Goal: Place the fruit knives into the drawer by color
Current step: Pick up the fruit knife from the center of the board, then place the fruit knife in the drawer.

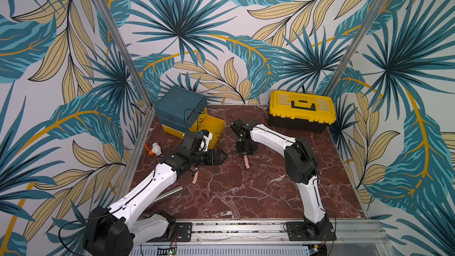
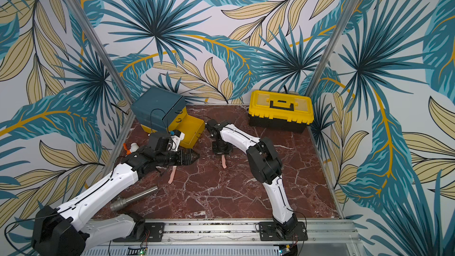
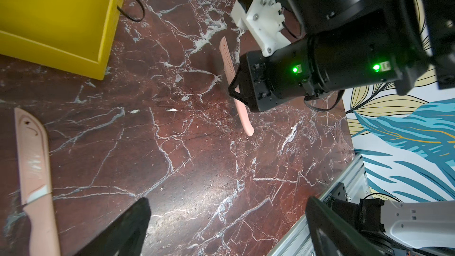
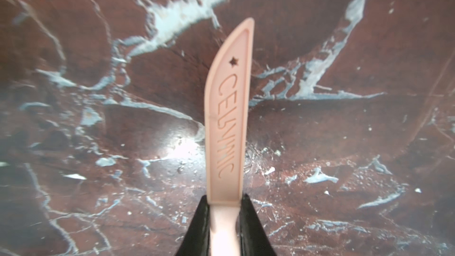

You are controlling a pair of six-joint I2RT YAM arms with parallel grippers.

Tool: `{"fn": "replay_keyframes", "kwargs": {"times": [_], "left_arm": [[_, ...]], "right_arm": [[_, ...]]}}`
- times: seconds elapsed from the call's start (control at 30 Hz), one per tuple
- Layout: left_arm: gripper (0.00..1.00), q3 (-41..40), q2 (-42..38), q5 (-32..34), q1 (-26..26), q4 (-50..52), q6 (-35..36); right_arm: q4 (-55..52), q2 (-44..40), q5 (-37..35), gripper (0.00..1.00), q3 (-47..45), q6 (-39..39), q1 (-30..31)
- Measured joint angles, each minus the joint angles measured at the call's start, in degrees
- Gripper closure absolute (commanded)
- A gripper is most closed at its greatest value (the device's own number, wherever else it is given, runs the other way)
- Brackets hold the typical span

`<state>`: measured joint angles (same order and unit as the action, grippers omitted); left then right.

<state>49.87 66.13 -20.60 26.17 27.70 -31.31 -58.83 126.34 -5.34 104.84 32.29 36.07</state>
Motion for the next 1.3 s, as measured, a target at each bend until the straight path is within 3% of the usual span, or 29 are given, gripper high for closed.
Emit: {"fn": "replay_keyframes", "kwargs": {"times": [0.33, 0.7, 1.3], "left_arm": [[0.00, 2.2, 0.0, 0.5, -3.5, 1.8, 4.6], [0.00, 4.2, 1.6, 0.4, -5.0, 2.3, 8.6], [0.00, 10.3, 5.7, 1.5, -12.5, 4.3, 11.4]], "right_arm": [[-4.2, 4.3, 6.9, 0.98, 6.7, 6.4, -0.9], [-3.8, 5.3, 16.8, 1.00, 8.0, 16.2, -1.8], [4.0, 7.0, 21.7, 1.00, 25.0, 18.3, -1.9]]}}
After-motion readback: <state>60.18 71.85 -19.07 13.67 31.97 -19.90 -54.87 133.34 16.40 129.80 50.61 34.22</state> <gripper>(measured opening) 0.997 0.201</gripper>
